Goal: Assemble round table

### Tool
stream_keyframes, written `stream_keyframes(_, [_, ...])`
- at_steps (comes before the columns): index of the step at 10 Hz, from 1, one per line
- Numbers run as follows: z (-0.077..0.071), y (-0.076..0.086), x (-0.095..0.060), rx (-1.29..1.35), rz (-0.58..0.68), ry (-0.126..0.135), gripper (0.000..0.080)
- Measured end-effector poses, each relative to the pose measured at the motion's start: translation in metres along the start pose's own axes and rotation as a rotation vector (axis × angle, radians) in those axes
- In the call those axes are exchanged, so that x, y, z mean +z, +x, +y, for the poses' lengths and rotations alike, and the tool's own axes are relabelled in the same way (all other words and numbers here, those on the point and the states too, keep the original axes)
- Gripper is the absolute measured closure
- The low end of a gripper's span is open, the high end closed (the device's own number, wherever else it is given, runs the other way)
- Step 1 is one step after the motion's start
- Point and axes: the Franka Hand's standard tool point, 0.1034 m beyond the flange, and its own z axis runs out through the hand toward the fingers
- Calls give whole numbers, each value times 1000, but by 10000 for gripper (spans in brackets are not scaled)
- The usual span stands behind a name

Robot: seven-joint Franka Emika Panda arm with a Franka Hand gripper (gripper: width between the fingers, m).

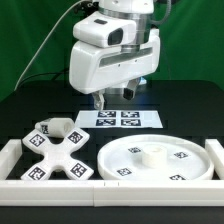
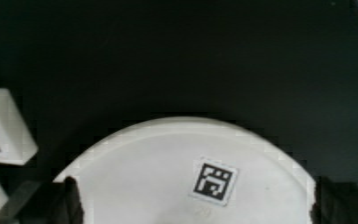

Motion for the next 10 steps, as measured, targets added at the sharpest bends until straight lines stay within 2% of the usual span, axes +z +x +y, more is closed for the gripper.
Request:
stream_keyframes(1, [-3, 5, 1, -5, -43, 17, 150])
stream_keyframes(2, [-5, 5, 4, -22, -76, 23, 150])
stream_keyframes(3, [-4, -6, 15, -63, -142, 3, 150])
stream_keyframes(5, [8, -40, 24, -104, -241, -60, 150])
stream_keyframes(6, [16, -55, 24, -125, -275, -64, 150])
stream_keyframes(7, [19, -63, 24, -107, -313, -49, 150])
stream_keyframes(8, [12, -58, 26, -100, -364, -35, 150])
stream_keyframes(10, [11, -53, 28, -118, -370, -31, 150])
